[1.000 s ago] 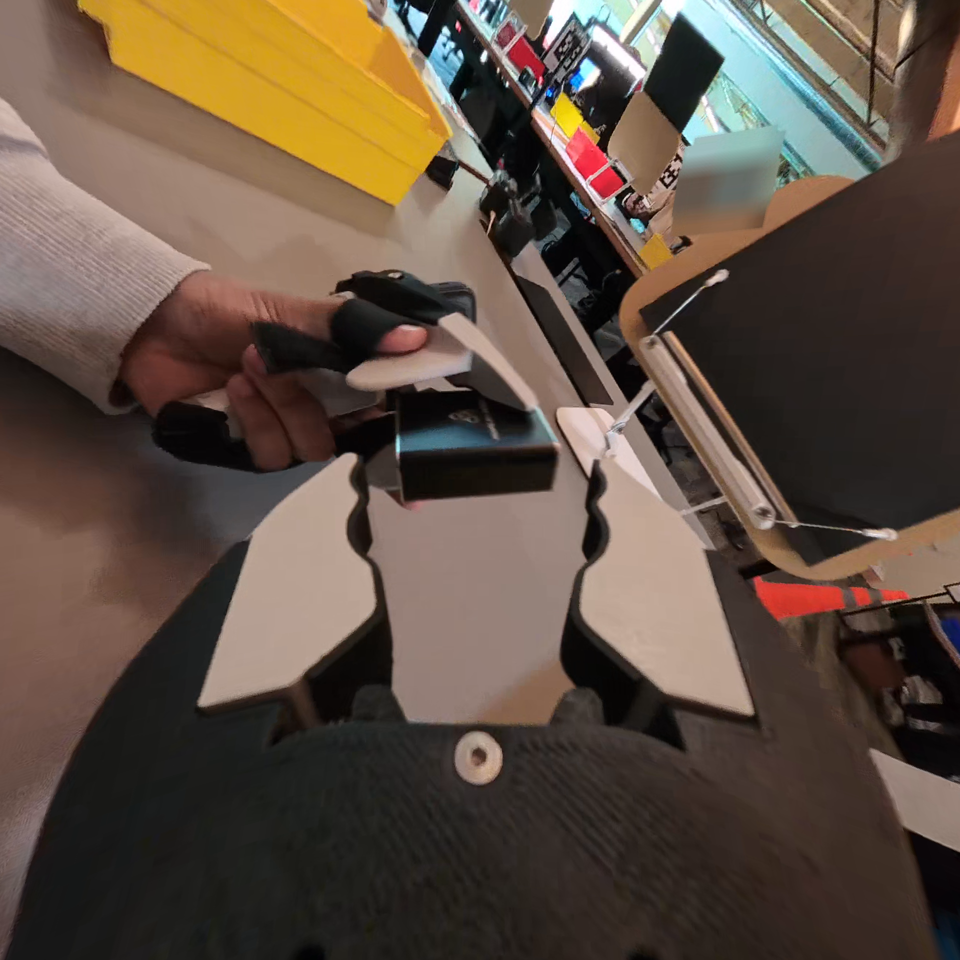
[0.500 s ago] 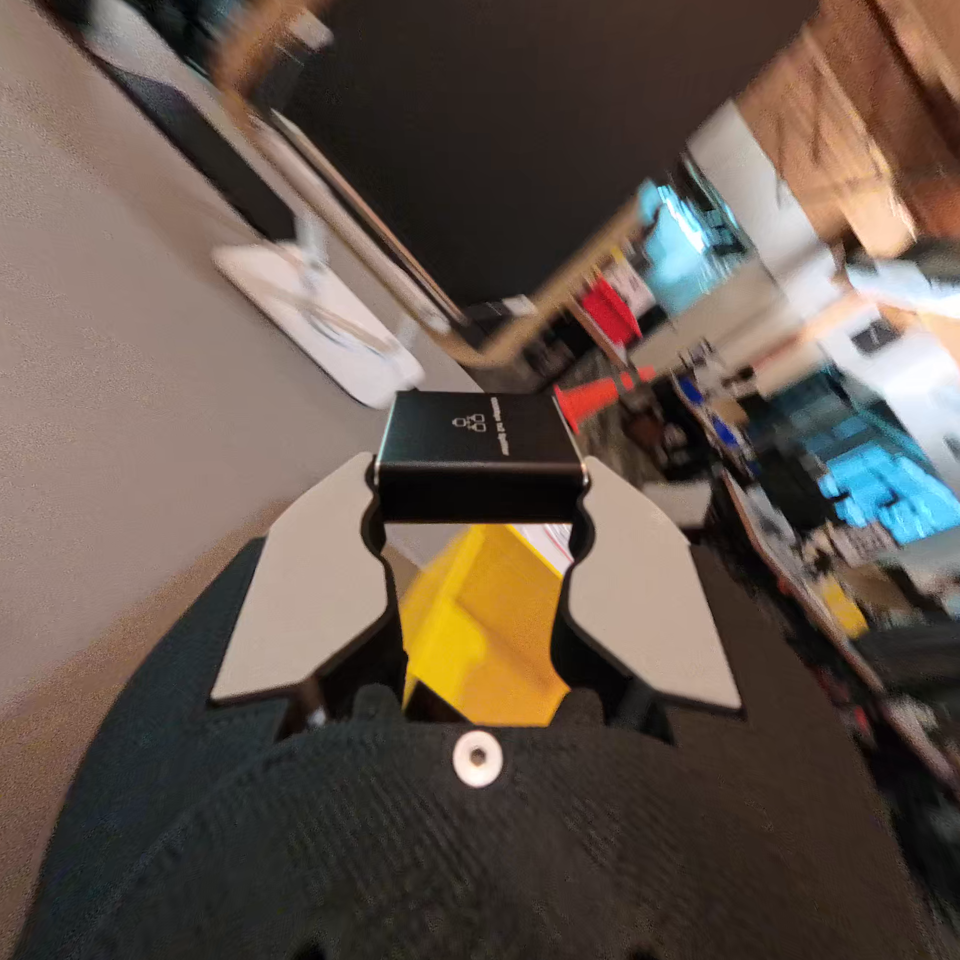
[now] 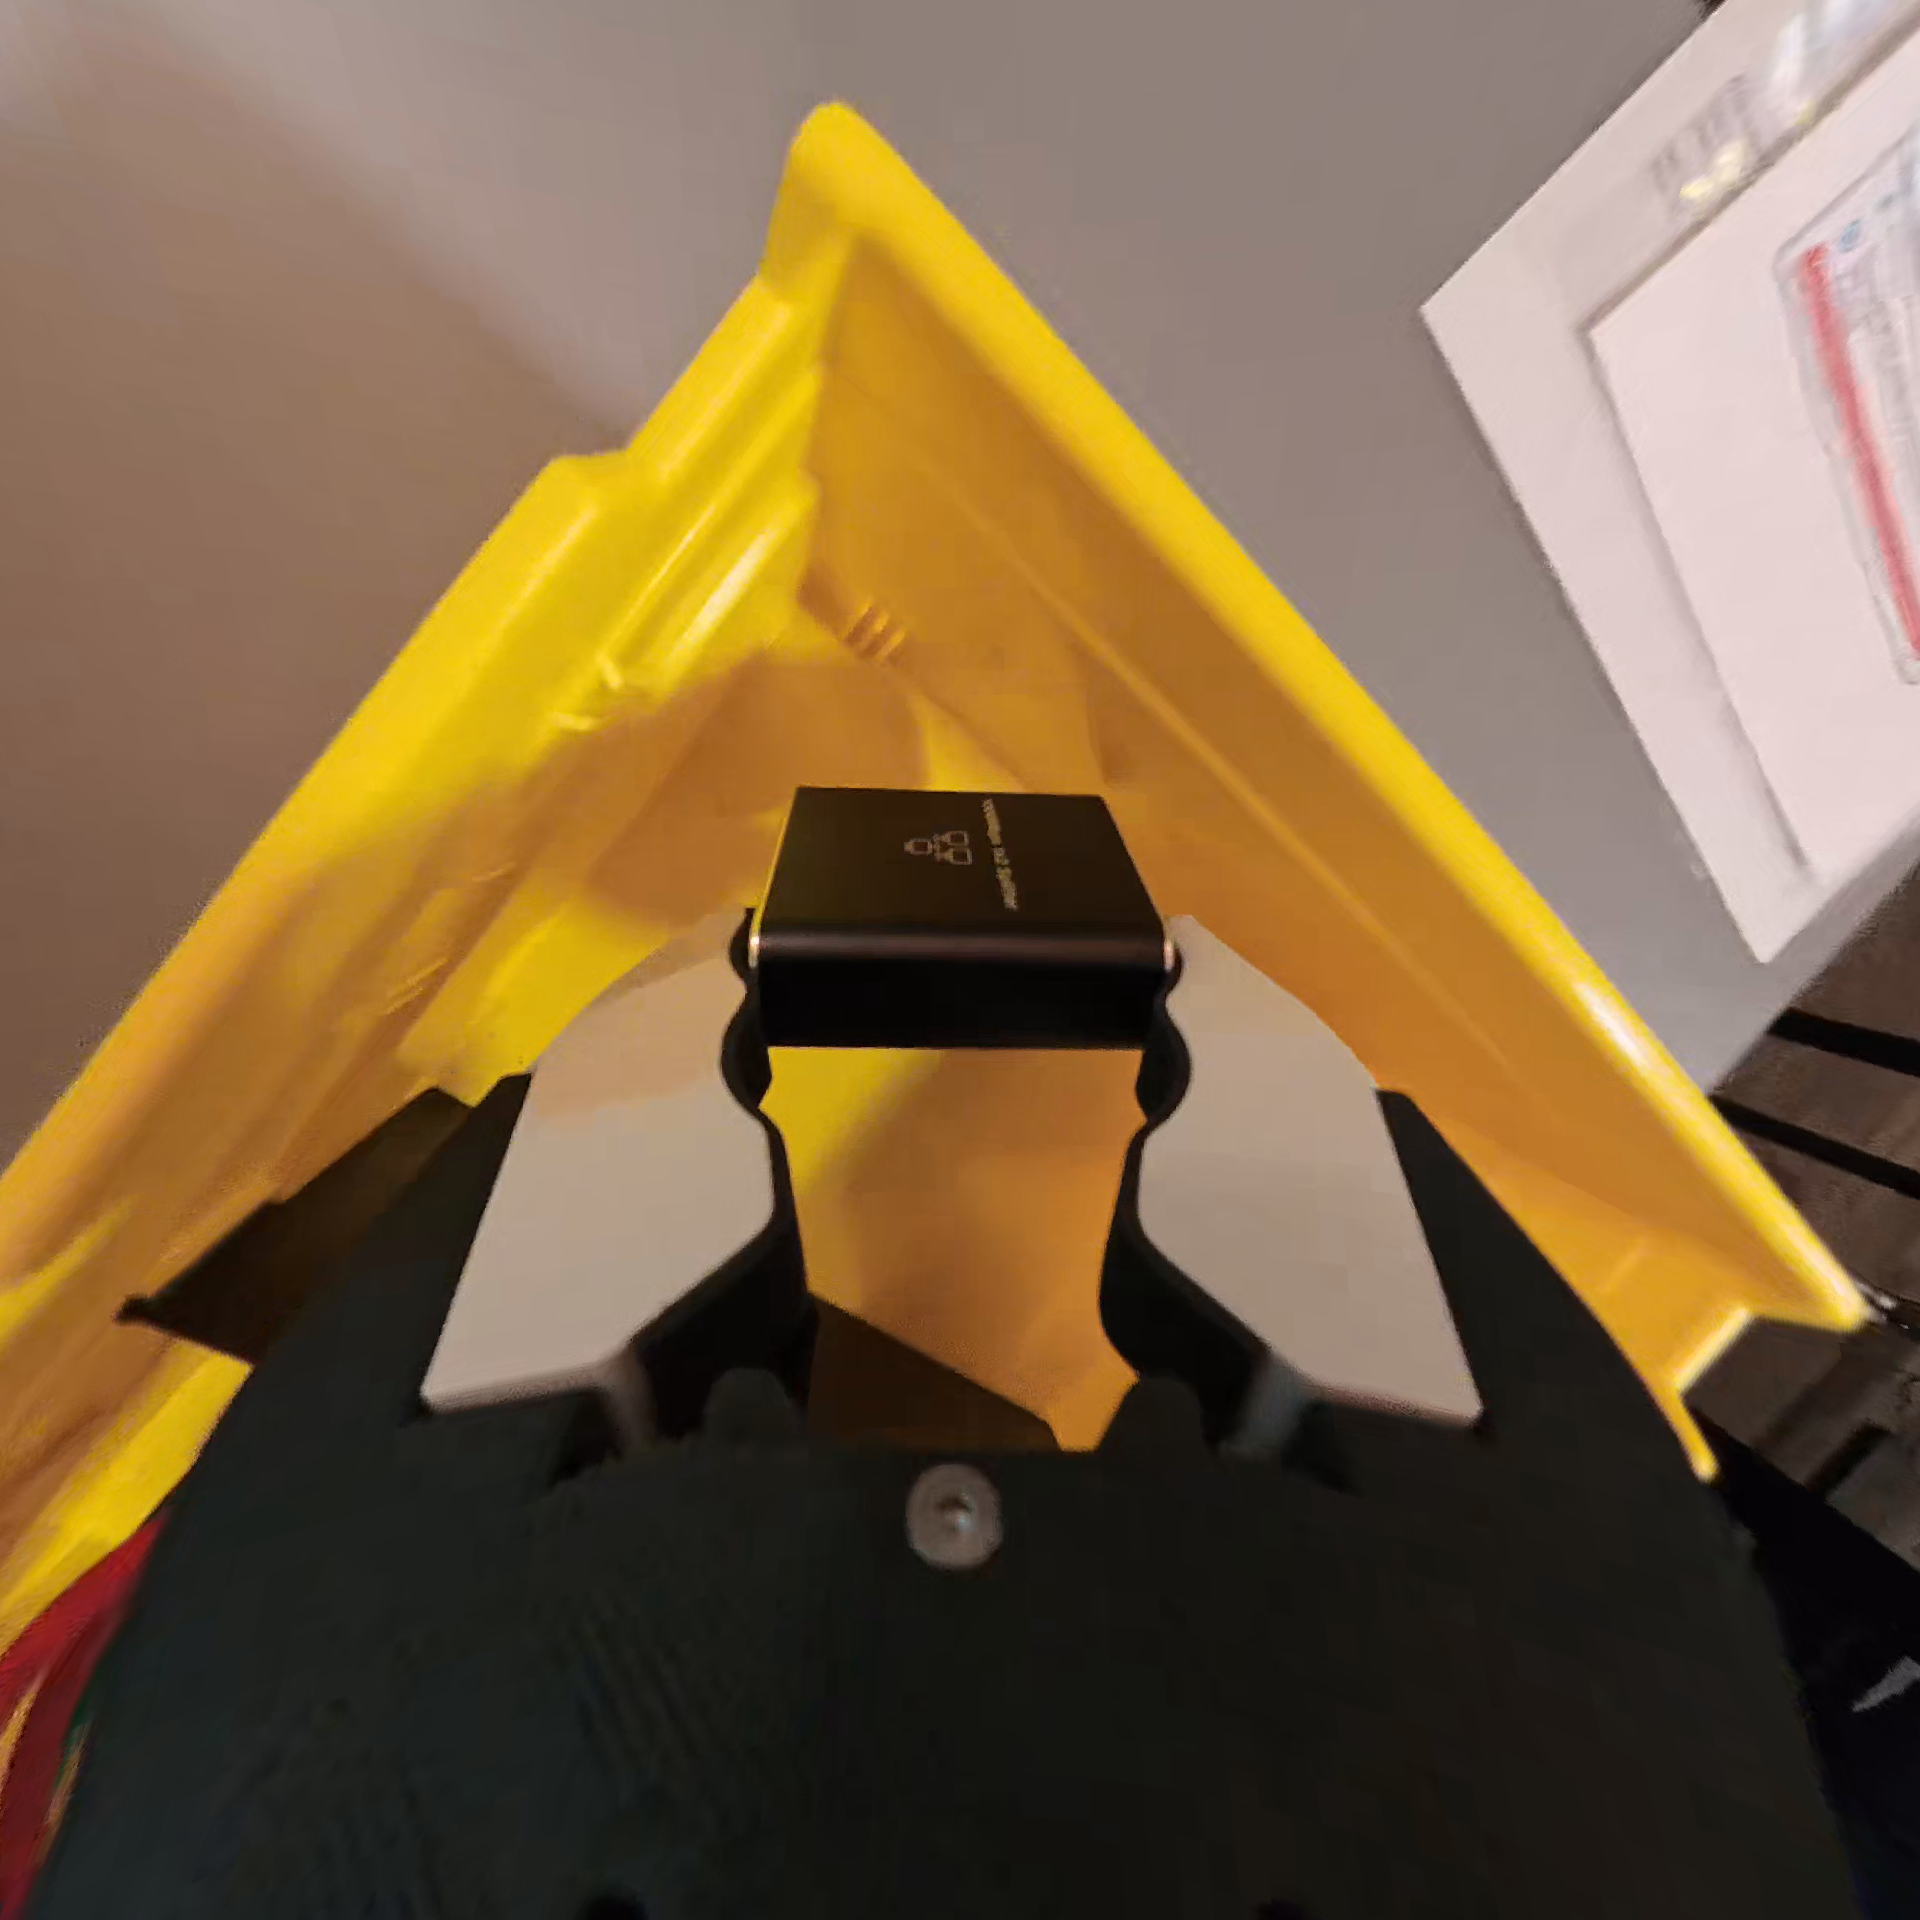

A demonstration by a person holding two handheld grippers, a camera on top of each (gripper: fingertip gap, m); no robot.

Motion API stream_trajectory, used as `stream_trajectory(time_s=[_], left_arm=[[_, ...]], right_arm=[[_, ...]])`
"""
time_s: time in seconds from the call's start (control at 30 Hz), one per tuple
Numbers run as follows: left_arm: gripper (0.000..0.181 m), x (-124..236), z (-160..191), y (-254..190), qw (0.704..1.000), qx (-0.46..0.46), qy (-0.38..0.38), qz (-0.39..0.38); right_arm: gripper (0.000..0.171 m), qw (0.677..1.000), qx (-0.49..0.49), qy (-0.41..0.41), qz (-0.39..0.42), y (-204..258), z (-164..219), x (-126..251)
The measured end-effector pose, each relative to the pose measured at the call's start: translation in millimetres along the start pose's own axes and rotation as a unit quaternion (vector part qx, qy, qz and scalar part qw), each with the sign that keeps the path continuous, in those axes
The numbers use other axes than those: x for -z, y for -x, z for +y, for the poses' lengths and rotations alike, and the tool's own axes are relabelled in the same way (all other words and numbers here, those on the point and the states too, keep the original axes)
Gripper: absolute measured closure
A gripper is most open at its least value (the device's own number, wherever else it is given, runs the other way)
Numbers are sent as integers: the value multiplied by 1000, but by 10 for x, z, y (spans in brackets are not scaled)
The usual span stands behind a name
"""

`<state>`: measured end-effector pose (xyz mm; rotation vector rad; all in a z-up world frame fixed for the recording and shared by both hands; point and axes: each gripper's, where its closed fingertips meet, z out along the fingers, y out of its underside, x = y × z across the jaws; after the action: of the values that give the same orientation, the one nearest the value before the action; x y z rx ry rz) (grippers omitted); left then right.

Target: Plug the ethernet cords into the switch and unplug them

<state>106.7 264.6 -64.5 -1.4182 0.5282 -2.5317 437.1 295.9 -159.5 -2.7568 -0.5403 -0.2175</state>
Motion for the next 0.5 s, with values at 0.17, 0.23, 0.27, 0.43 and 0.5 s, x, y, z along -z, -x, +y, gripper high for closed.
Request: stream_trajectory(time_s=[0.17,0.23,0.27,0.43,0.5], left_arm=[[143,81,-74,-23,1000,-10,-18,-2],[144,120,-114,-33,999,-18,-29,-5],[144,139,-128,-33,999,-20,-33,-7],[145,193,-175,-23,999,-12,-43,-6],[145,217,-206,-24,999,-16,-45,-10]], right_arm=[[100,999,6,38,-22,-6,102,-145],[100,999,5,38,-20,-24,136,-146],[100,999,3,44,-21,-29,170,-143],[98,995,26,92,25,-192,379,-140],[95,993,36,104,42,-239,415,-100]])
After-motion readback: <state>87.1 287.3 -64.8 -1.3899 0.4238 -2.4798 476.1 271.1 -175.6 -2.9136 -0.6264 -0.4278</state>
